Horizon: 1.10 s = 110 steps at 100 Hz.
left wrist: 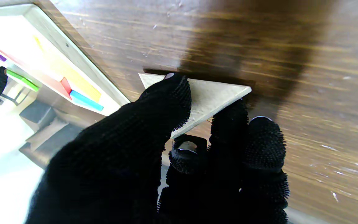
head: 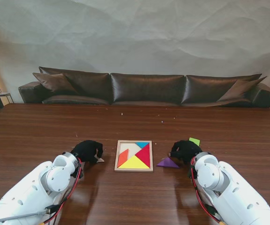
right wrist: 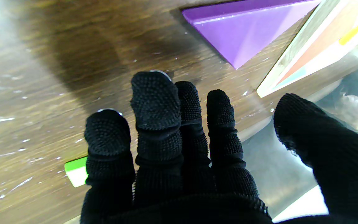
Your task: Assemble the tangram pieces into a square
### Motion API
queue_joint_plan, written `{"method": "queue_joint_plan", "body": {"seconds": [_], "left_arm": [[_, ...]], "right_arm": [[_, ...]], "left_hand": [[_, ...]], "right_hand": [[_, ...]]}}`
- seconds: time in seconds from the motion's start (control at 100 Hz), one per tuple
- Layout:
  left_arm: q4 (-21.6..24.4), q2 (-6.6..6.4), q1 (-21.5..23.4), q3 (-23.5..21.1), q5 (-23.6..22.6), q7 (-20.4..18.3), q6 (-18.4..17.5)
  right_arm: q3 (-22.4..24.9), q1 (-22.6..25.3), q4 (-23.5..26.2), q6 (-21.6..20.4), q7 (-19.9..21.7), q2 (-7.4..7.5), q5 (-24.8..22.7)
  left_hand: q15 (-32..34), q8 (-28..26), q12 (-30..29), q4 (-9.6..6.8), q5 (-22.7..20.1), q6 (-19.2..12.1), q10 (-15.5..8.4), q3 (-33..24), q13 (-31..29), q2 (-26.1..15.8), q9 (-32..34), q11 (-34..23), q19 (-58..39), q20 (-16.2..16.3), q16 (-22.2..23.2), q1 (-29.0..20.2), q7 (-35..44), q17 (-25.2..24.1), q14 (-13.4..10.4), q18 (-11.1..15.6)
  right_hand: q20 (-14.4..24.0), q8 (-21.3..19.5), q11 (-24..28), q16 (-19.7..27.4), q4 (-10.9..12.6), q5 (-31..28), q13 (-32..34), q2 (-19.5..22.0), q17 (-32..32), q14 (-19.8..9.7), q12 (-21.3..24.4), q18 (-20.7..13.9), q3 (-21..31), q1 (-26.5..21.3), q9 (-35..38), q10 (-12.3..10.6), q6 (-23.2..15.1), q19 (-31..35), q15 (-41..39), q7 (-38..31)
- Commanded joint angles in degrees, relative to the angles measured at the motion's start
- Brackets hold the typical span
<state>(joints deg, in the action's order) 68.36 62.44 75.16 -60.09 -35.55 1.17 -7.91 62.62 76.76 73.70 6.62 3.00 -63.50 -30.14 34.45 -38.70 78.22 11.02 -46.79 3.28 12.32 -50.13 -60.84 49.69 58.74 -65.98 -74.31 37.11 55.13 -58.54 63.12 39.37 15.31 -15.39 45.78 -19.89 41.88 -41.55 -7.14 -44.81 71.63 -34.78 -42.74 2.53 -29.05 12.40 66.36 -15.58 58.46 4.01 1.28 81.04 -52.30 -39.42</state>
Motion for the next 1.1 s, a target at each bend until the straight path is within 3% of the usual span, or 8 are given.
{"method": "queue_joint_plan", "body": {"seconds": [0.0, 0.69, 1.09], "left_arm": [[0.1, 0.41, 0.4, 0.0, -0.3, -1.2, -0.3], [2.8, 1.18, -1.1, -0.1, 0.5, 0.8, -1.0], [5.4, 2.53, -3.7, 5.1, -0.2, 4.5, 2.1]], "right_arm": [[-0.1, 0.1, 0.0, -0.2, 1.0, -0.10, 0.0], [-0.2, -0.1, -0.2, -0.2, 1.0, -0.12, 0.1], [-0.3, -0.2, -0.5, -0.4, 0.4, -0.24, 0.1]], "left_hand": [[1.2, -0.3, 1.6, -1.60, -3.7, 2.6, -0.9, -2.2, -2.6, -2.3, 0.8, -0.1, -2.3, 1.0, -0.2, -5.6, 2.9, 2.4, -2.0, 0.9], [0.9, -1.5, 5.8, -1.77, -3.8, 3.6, -0.6, -2.2, -2.6, -3.3, -0.4, 0.7, -2.7, 3.5, 1.8, -6.0, 3.4, 4.3, -1.4, 1.1], [1.1, -2.1, 5.8, -0.87, -3.1, 3.0, -1.8, -3.7, -2.6, -3.5, -0.5, 0.1, -3.4, 3.9, 1.5, -4.5, 4.8, 3.8, -2.7, 1.2]], "right_hand": [[-0.5, 0.0, 0.6, -0.2, 0.5, -0.5, 1.0, 1.0, 0.5, 0.1, 0.6, -0.4, -0.6, 1.1, 0.7, 0.8, 0.4, 1.3, -0.4, -0.7], [-0.7, 0.1, 0.7, -0.2, 0.6, -0.7, 1.2, 1.0, 0.2, -0.2, 0.6, -0.6, -0.7, 1.2, 0.8, 0.9, 0.4, 1.3, -0.2, -0.8], [-0.7, 0.1, 0.6, -0.2, 0.6, -0.6, 1.2, 1.1, 0.2, -0.1, 0.7, -0.5, -0.7, 1.2, 0.7, 0.9, 0.4, 1.3, -0.2, -0.7]]}}
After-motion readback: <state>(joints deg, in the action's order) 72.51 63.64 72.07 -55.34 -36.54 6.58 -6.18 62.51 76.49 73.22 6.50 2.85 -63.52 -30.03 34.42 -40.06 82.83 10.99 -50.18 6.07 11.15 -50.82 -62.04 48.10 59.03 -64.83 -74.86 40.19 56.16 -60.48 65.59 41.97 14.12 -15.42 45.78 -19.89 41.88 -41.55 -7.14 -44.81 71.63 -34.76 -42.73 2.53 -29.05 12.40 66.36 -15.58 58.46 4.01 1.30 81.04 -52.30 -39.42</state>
